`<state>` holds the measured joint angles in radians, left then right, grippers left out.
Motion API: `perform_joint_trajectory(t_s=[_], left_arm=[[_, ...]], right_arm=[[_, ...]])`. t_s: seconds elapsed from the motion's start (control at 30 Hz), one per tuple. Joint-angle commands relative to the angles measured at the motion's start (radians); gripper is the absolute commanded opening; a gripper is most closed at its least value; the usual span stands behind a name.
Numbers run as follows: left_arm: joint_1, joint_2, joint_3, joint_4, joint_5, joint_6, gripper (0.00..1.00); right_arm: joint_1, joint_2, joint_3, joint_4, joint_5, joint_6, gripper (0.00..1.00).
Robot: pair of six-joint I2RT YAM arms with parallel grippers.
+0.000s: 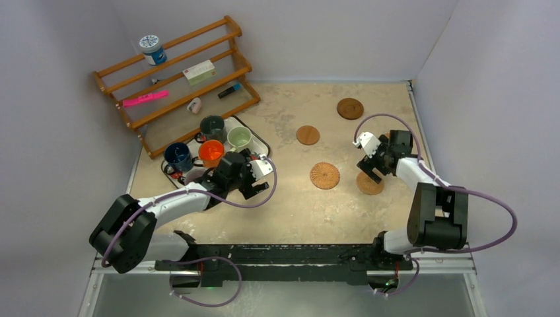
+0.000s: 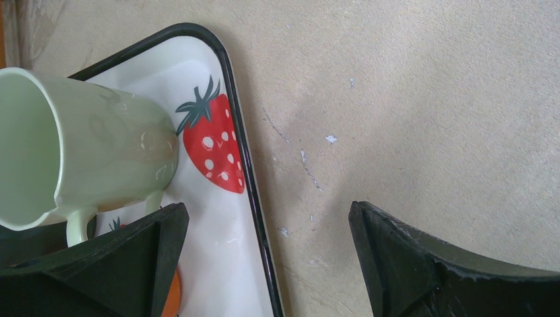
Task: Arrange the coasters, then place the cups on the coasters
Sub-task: Move the coaster to the center of the board.
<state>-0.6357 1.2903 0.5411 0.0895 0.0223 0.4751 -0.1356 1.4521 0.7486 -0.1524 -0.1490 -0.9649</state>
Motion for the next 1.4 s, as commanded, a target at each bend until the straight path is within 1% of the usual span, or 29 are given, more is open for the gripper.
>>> perform_joint_trajectory(t_s=[0.0, 0.17, 0.27, 0.37, 0.43, 0.63, 0.73, 0.93, 1.07, 1.23, 1.37], left_arm=[[0.004, 0.007, 0.0, 0.041, 0.019, 0.001, 1.0], [0.005, 0.005, 0.001, 0.038, 0.019, 0.0, 1.0], [0.005, 0.002, 0.0, 0.038, 0.019, -0.001, 1.0], [0.005, 0.001, 0.0, 0.036, 0.019, -0.001, 1.0], [0.005, 0.0, 0.001, 0.035, 0.018, -0.003, 1.0], [0.004, -0.008, 0.001, 0.033, 0.018, -0.003, 1.0], [0.005, -0.007, 0.001, 0.034, 0.018, -0.003, 1.0], [0.005, -0.002, 0.001, 0.037, 0.014, -0.001, 1.0], [0.005, -0.002, 0.0, 0.037, 0.009, -0.001, 1.0], [0.004, 0.0, 0.0, 0.038, 0.007, 0.0, 1.0], [0.005, 0.007, -0.001, 0.041, 0.01, 0.001, 1.0]], right_arm=[[-0.001, -0.036, -0.054, -0.109, 0.06, -0.063, 0.99], [-0.001, -0.051, -0.057, -0.099, 0.055, -0.059, 0.99], [0.0, -0.05, -0.048, -0.017, 0.076, -0.02, 0.99], [-0.001, -0.061, -0.006, 0.031, 0.061, 0.035, 0.99], [-0.001, -0.074, 0.038, 0.034, 0.029, 0.073, 0.99], [0.014, -0.082, 0.208, -0.022, -0.174, 0.221, 0.99], [0.071, -0.075, 0.233, -0.019, -0.207, 0.245, 0.99], [0.277, -0.053, 0.204, 0.042, -0.163, 0.248, 0.99], [0.368, 0.009, 0.207, 0.058, -0.134, 0.254, 0.99], [0.417, 0.086, 0.179, 0.09, -0.084, 0.24, 0.99], [0.446, 0.107, 0.134, 0.122, -0.068, 0.219, 0.99]])
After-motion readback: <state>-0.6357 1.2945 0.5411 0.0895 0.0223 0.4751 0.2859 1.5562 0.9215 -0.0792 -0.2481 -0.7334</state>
